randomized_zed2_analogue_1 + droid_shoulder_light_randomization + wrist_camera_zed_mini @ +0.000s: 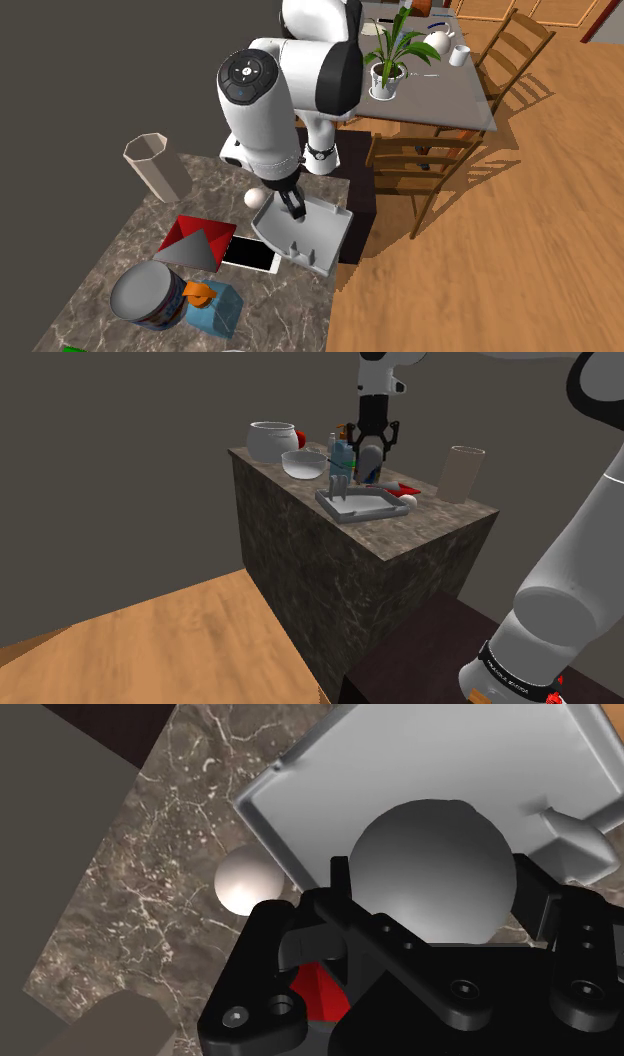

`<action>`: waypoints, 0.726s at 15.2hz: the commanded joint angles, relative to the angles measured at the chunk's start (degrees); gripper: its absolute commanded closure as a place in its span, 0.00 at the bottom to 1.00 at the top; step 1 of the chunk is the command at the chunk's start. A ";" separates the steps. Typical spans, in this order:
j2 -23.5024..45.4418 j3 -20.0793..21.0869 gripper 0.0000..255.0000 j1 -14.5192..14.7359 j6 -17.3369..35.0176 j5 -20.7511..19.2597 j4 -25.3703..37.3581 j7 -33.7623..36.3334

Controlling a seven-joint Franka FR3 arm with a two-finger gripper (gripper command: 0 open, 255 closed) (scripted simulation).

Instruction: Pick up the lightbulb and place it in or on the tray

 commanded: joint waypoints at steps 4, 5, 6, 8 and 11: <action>-0.71 0.01 1.00 0.01 4.03 0.02 -4.70 -0.06; -0.80 0.02 1.00 0.01 4.82 0.02 -5.58 -0.08; -0.90 0.02 1.00 0.02 5.91 0.02 -6.76 -0.10; -0.90 0.02 1.00 0.02 5.91 0.02 -6.77 -0.10; -0.90 0.02 1.00 0.02 5.91 0.02 -6.76 -0.10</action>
